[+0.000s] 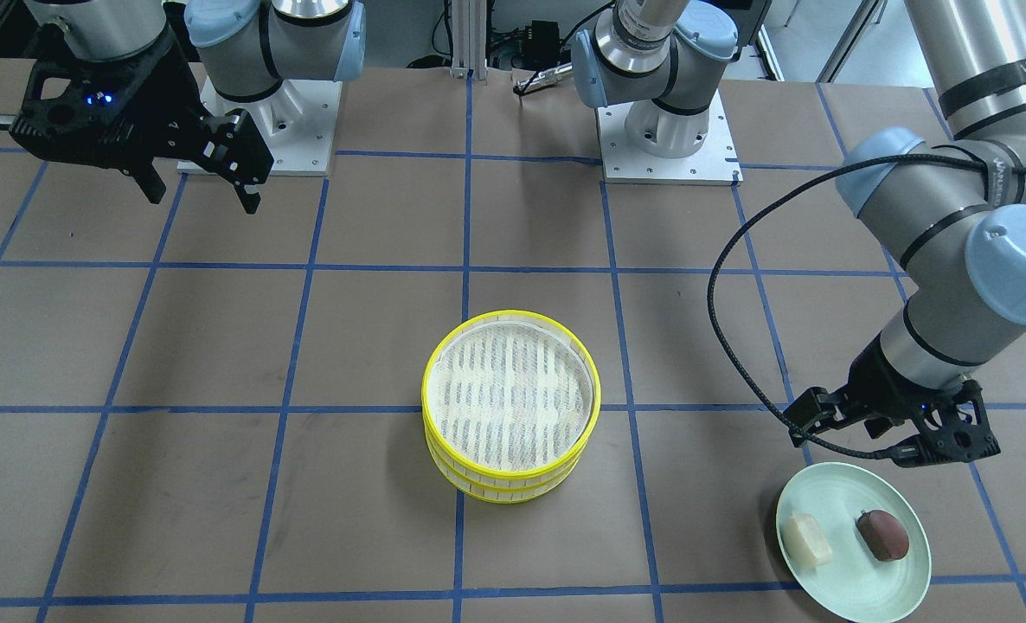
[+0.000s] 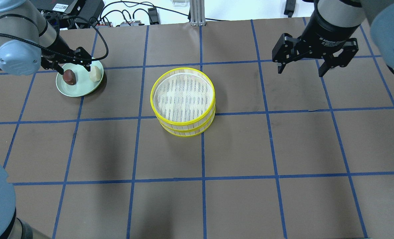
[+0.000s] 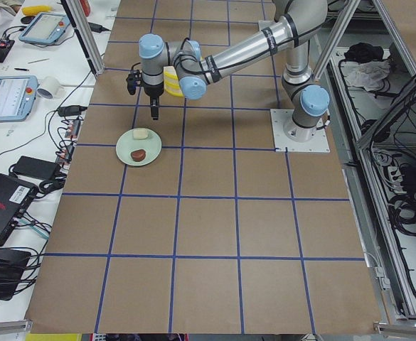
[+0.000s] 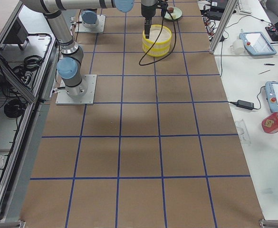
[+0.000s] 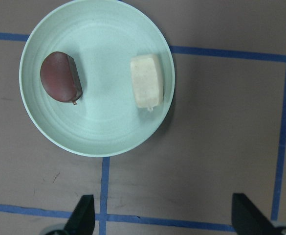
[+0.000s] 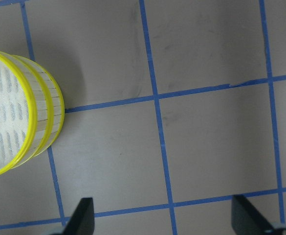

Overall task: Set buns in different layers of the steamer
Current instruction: 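Grasp the top tier rim with the right gripper while the left grasps the white bun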

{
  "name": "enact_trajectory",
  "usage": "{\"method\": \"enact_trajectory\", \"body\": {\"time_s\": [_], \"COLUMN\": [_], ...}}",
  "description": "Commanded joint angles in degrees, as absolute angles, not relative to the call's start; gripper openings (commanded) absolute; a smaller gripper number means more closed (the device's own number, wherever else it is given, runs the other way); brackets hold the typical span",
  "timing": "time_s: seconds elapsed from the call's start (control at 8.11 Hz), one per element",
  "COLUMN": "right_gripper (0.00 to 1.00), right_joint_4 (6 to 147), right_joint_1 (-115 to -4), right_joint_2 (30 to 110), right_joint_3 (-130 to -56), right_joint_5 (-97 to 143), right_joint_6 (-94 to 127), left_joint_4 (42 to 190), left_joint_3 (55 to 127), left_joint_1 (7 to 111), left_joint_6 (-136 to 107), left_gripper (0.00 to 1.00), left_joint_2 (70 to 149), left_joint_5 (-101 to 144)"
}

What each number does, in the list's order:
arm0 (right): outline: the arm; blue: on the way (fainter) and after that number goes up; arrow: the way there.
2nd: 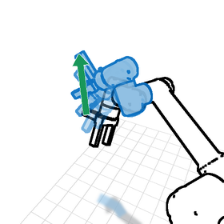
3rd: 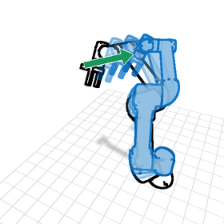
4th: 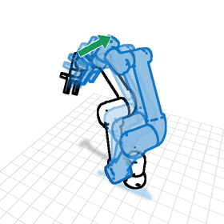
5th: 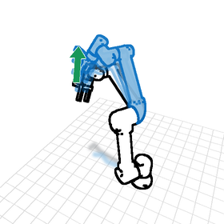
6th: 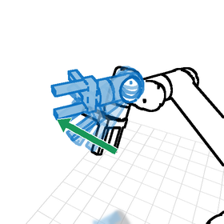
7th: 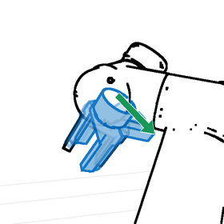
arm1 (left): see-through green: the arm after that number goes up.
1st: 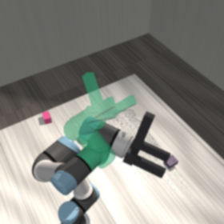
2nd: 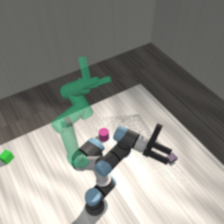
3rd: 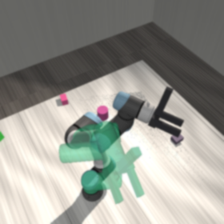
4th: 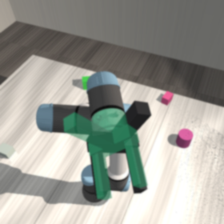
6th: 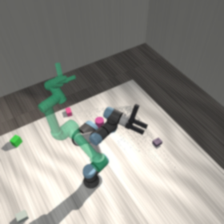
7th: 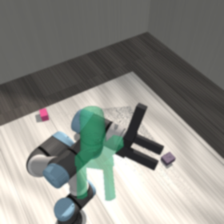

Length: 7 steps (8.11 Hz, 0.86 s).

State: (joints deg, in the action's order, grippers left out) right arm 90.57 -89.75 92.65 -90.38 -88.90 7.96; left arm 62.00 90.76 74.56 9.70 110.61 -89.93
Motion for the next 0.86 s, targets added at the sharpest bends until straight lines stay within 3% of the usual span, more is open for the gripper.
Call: {"method": "enact_trajectory", "body": {"time_s": [0.0,0.74], "right_gripper": [1.0,1.0], "right_joint_4": [95.0,115.64], "right_joint_1": [-96.21,-110.47], "right_joint_2": [87.91,66.65], "right_joint_3": [-90.35,-90.88], "right_joint_5": [-89.21,-92.55], "right_joint_6": [15.25,29.09], "left_joint_4": [52.68,44.31], "left_joint_3": [90.62,87.98], "left_joint_1": [74.09,71.81], "left_joint_6": [9.41,9.49], "left_gripper": [1.0,0.99], "left_joint_2": [116.17,124.71], "left_joint_5": [-86.42,-84.55]}}
